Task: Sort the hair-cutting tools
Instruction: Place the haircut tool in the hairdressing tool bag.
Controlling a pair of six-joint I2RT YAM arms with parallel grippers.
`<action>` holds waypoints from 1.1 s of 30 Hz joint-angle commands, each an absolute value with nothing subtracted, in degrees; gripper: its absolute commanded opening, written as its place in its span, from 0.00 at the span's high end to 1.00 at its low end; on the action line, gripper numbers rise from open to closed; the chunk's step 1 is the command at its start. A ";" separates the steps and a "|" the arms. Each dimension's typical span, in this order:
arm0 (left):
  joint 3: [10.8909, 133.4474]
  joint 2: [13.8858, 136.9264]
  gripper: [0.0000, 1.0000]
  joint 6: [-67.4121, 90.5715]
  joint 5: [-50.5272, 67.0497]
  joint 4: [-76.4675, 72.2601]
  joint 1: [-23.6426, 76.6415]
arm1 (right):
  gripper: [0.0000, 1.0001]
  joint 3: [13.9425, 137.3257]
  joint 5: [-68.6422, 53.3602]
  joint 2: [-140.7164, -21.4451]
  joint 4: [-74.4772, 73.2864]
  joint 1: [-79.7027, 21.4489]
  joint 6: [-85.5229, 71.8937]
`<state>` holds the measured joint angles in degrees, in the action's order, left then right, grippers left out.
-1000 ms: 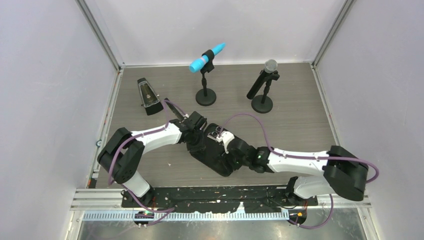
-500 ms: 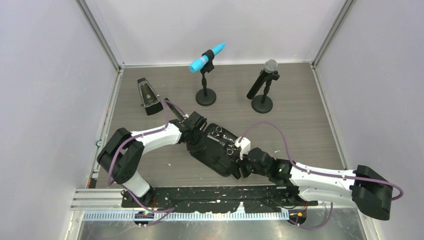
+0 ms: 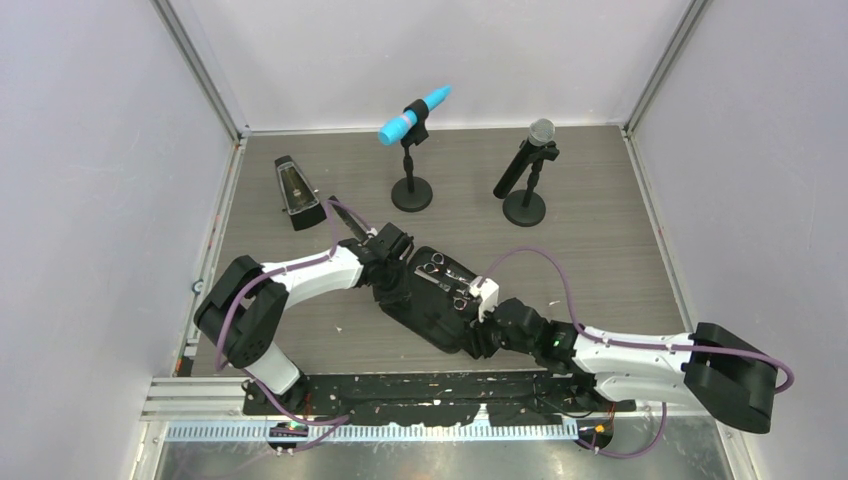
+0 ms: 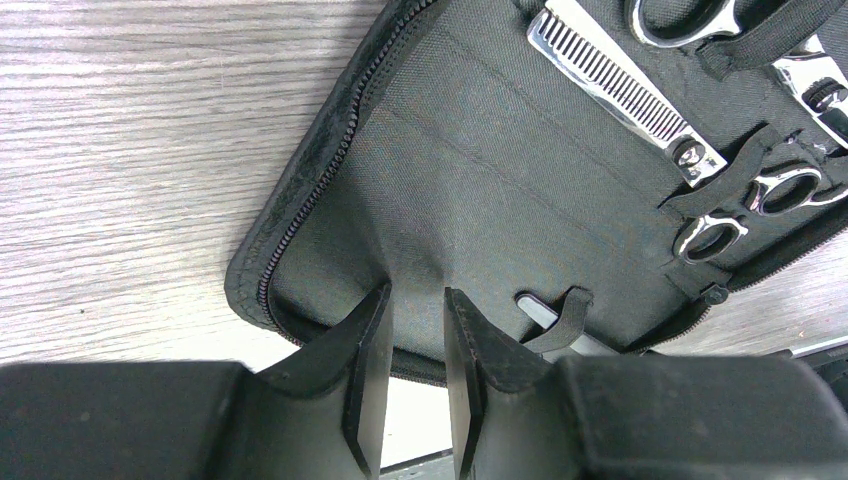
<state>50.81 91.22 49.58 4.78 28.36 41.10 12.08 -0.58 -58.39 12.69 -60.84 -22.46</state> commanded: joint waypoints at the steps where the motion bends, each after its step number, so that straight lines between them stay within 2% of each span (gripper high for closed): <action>1: 49.66 91.14 0.73 50.19 4.84 28.91 41.04 | 0.64 10.72 -0.72 -58.45 19.25 -59.49 -23.45; 8: 49.66 91.14 0.73 50.13 4.88 28.92 41.03 | 0.89 9.52 -7.21 -58.27 22.27 -54.89 -26.39; 11: 49.66 91.14 0.73 50.18 4.97 28.92 41.04 | 0.94 9.76 -12.52 -59.47 23.76 -50.24 -29.22; 14: 49.66 91.06 0.73 50.19 5.00 28.92 41.04 | 0.95 11.29 -18.88 -62.02 25.31 -46.65 -32.12; 25: 49.22 90.66 0.73 50.45 5.10 28.73 41.04 | 0.94 17.25 -28.46 -73.37 22.47 -38.51 -43.80; 29: 49.29 90.62 0.73 50.45 5.18 28.81 41.03 | 0.84 17.87 -28.01 -76.13 19.61 -36.61 -45.47; 33: 49.22 90.70 0.73 50.45 5.26 28.66 41.04 | 0.67 19.01 -24.98 -75.99 14.57 -36.22 -45.11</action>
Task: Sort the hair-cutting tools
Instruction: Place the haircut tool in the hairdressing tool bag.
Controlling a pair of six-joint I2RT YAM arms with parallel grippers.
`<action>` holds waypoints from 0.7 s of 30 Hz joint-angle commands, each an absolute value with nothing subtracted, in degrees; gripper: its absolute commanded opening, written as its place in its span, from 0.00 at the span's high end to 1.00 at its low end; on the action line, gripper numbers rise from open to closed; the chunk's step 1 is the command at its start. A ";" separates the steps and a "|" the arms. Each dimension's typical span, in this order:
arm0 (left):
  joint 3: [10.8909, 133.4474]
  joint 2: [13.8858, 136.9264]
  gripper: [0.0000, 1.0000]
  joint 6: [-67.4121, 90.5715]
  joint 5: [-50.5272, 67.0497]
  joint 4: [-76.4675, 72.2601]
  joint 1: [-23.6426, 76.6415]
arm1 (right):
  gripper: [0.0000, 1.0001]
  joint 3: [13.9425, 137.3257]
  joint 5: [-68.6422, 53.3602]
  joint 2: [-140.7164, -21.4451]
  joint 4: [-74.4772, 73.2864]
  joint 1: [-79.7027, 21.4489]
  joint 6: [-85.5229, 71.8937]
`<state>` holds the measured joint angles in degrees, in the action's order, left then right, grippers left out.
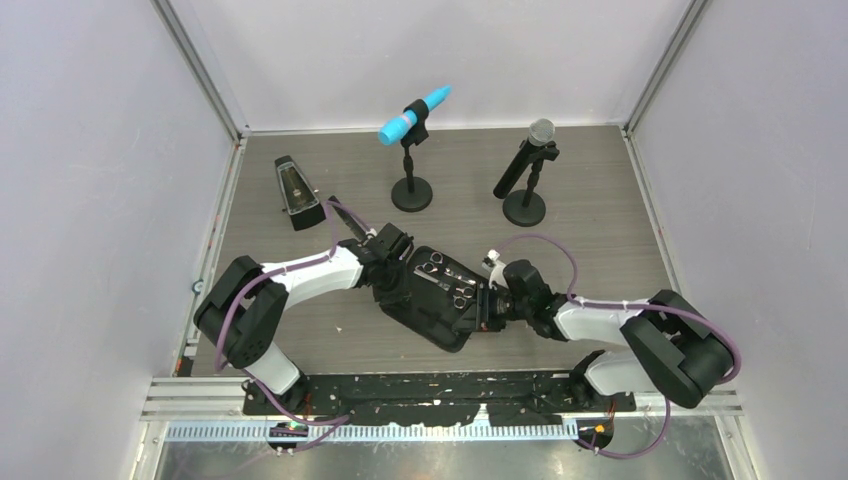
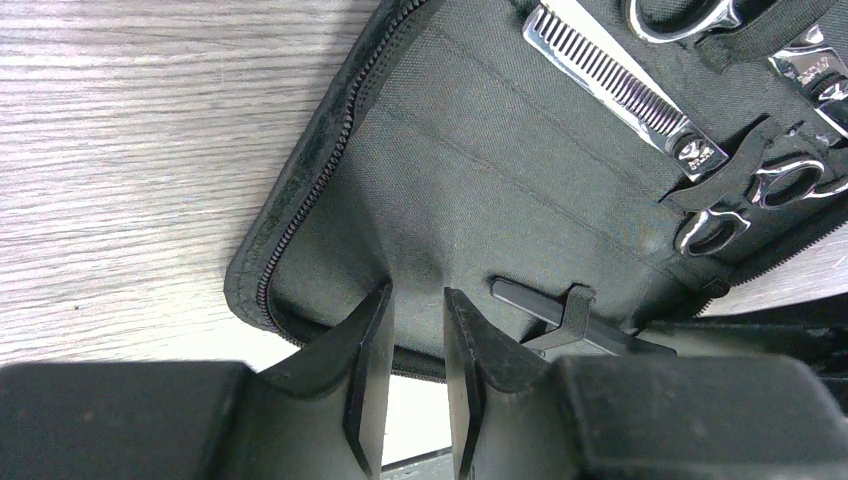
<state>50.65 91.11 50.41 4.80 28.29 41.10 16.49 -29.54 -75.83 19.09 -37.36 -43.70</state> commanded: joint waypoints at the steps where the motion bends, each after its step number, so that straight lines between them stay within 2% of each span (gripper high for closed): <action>1: 49.22 90.77 0.73 50.45 5.36 28.58 41.02 | 0.62 19.22 -23.76 -75.25 12.37 -36.22 -44.52; 5: 49.26 90.96 0.73 50.45 5.53 28.39 41.04 | 0.53 21.42 -18.33 -70.98 2.83 -36.21 -39.79; 10: 49.14 90.88 0.73 50.44 5.71 28.23 41.04 | 0.48 27.69 -9.71 -63.28 -12.24 -37.54 -29.36; 15: 49.06 90.63 0.73 50.53 5.99 27.97 41.04 | 0.48 34.61 -1.43 -56.20 -19.36 -47.27 -19.97; 21: 48.65 90.60 0.73 50.70 6.07 27.61 40.96 | 0.48 36.78 8.73 -59.12 -18.25 -59.81 -7.80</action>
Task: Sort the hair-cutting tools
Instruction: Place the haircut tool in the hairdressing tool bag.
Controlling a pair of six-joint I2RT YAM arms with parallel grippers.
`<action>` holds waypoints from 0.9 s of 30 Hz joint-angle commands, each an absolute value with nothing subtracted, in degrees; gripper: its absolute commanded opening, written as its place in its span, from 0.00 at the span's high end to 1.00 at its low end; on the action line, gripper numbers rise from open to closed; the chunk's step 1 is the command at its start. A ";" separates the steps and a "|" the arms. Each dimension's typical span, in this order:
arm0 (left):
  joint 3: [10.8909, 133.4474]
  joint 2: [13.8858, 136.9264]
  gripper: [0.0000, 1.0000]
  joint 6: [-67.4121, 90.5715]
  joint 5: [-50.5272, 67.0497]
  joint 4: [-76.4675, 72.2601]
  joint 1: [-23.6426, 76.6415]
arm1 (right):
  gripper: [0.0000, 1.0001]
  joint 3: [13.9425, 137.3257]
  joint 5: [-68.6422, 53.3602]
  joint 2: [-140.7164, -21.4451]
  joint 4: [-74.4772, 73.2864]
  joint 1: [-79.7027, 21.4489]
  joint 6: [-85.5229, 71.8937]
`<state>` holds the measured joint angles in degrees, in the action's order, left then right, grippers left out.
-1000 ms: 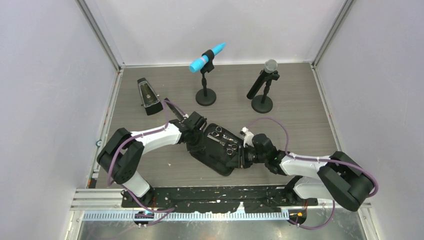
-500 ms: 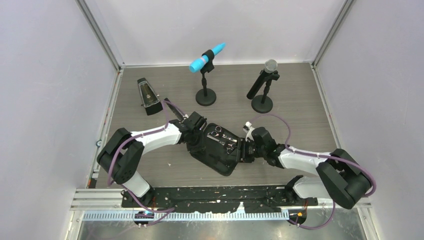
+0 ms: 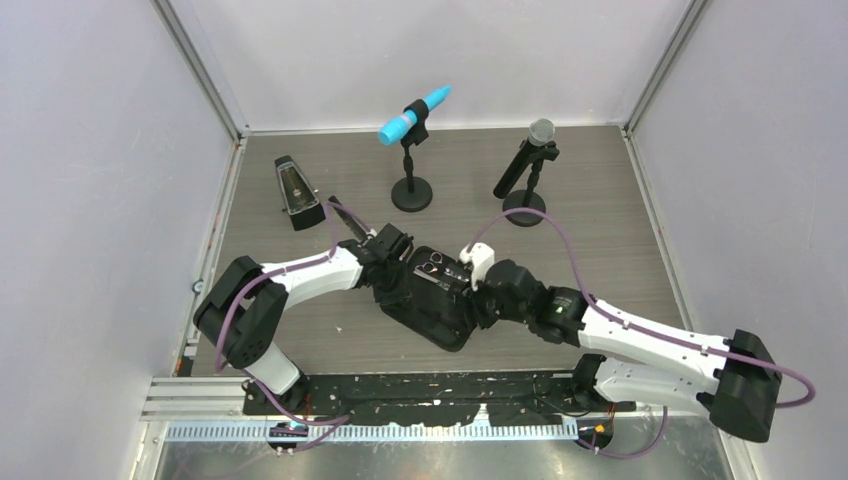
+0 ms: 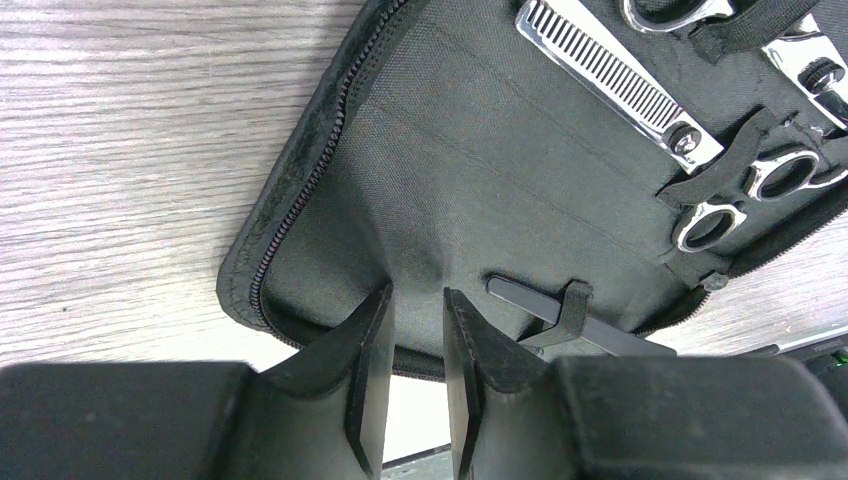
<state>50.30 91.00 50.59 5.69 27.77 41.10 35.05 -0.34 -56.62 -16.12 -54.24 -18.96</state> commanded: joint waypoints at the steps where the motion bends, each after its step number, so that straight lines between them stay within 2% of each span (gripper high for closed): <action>1: 48.61 90.57 0.73 50.71 6.13 27.53 40.96 | 0.48 36.72 9.33 -60.83 -17.44 -61.80 -7.02; 17: 46.16 90.21 0.74 51.64 8.09 25.07 39.21 | 0.54 43.43 14.51 -79.68 -14.56 -69.12 -5.18; 24: 45.36 90.14 0.74 51.86 9.20 24.21 38.78 | 0.66 44.72 17.94 -87.22 -13.22 -69.54 -6.16; 26: 45.06 89.94 0.74 51.86 9.37 24.03 38.53 | 0.73 44.76 16.46 -88.12 -12.69 -69.25 -5.96; 27: 44.73 89.75 0.74 51.86 9.57 23.93 38.37 | 0.81 44.54 14.27 -88.12 -12.41 -68.99 -5.84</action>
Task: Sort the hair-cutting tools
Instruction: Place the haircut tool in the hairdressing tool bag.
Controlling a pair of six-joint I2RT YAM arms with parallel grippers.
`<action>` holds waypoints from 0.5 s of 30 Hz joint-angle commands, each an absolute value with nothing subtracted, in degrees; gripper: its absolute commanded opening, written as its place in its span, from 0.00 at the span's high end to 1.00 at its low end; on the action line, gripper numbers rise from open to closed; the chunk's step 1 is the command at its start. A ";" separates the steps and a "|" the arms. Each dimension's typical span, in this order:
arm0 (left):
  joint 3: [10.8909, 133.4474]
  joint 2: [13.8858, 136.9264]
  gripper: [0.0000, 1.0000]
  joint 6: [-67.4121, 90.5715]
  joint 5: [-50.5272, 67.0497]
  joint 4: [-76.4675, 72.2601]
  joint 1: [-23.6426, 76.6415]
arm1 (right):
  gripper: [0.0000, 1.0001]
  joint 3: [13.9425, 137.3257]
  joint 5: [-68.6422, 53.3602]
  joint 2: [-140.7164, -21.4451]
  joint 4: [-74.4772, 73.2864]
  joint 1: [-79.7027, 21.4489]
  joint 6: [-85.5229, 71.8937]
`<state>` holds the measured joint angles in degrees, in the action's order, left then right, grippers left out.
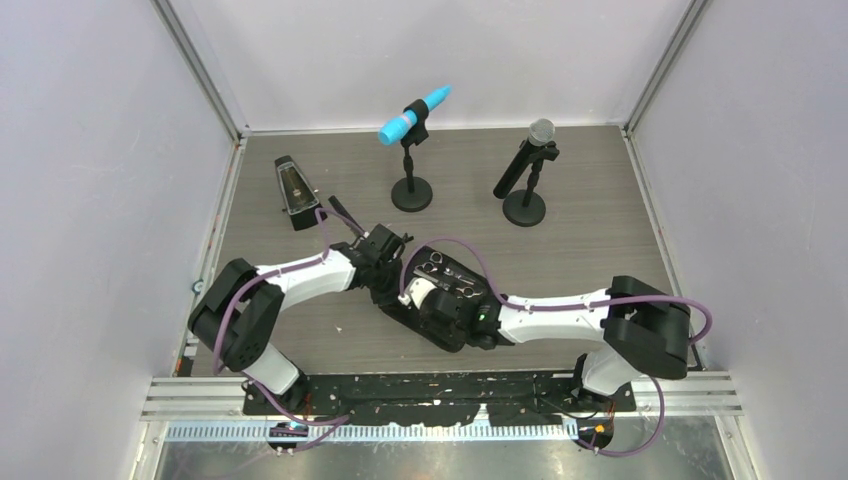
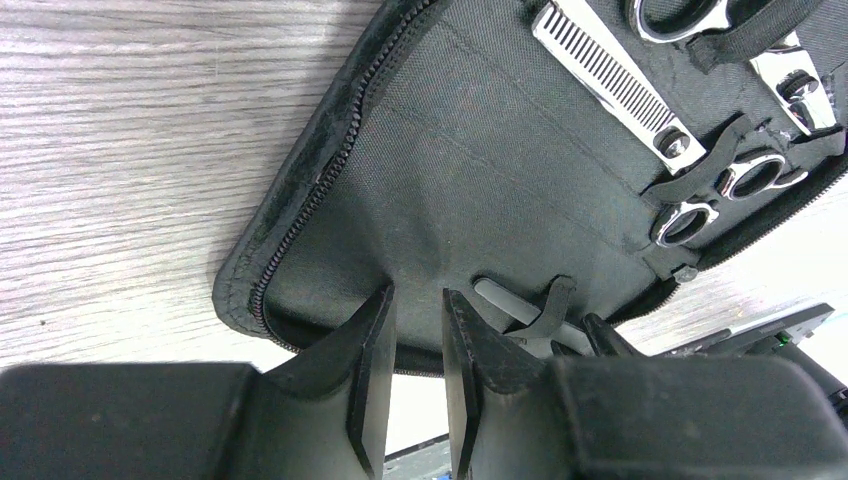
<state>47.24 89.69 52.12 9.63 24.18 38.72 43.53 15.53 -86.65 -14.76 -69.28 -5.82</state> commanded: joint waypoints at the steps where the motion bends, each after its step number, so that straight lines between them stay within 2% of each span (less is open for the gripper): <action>1: 44.54 89.69 0.74 51.92 9.62 23.76 38.25 | 0.85 43.85 12.63 -87.92 -11.30 -67.98 -5.78; 2: 44.23 89.53 0.74 51.94 9.65 23.61 38.14 | 0.91 43.46 8.98 -87.39 -9.81 -66.46 -5.82; 4: 43.68 89.31 0.74 52.07 9.82 23.40 38.06 | 0.94 41.99 3.05 -86.38 -7.68 -63.35 -6.03; 15: 42.21 88.66 0.74 52.52 10.27 22.68 37.79 | 0.95 39.24 -25.93 -90.35 0.85 -47.09 -14.58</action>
<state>44.56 88.14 52.62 11.25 21.02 37.71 40.73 -14.26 -87.13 -6.66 -51.11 -9.65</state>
